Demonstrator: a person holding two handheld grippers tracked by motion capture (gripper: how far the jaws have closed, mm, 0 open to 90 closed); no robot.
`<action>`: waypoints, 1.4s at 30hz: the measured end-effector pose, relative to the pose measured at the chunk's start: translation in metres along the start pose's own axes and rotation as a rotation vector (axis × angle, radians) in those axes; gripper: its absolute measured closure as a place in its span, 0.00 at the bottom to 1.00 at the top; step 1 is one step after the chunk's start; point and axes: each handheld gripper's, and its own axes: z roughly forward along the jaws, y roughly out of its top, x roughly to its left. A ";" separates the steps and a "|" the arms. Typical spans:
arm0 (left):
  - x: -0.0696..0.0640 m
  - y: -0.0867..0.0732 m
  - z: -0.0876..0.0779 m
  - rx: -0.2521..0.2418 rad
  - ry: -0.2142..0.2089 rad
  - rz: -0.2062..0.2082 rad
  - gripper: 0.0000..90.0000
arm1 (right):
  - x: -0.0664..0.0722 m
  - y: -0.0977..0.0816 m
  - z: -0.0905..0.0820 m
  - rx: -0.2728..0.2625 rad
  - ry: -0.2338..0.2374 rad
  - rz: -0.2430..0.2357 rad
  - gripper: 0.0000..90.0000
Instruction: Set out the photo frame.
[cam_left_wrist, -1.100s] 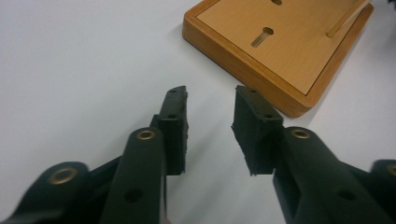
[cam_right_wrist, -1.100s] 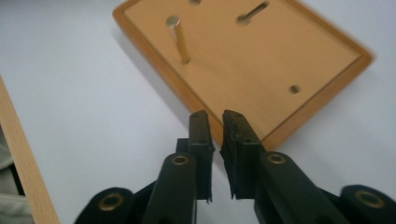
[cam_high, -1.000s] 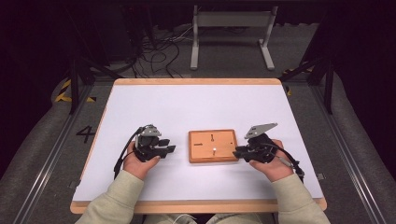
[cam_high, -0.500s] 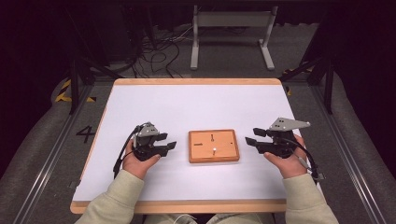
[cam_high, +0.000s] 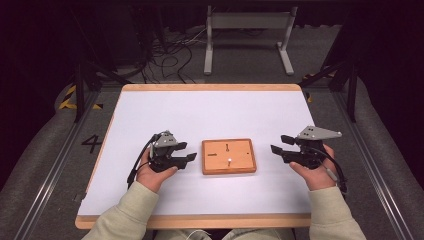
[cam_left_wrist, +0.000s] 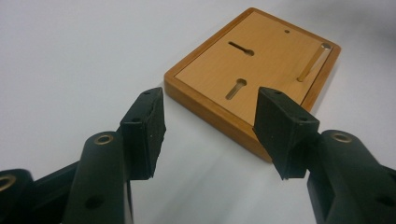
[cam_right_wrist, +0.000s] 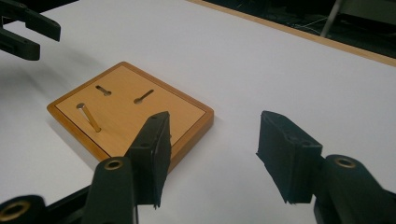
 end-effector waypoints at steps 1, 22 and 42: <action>-0.002 0.001 0.001 0.003 -0.009 0.005 0.48 | -0.001 -0.001 0.000 -0.003 -0.001 0.003 0.50; -0.030 0.023 0.026 -0.054 -0.188 0.038 0.47 | -0.001 -0.002 -0.005 -0.013 0.000 0.022 0.50; -0.050 0.025 0.068 -0.025 -0.241 0.108 0.52 | -0.004 -0.007 -0.002 -0.003 0.006 0.043 0.50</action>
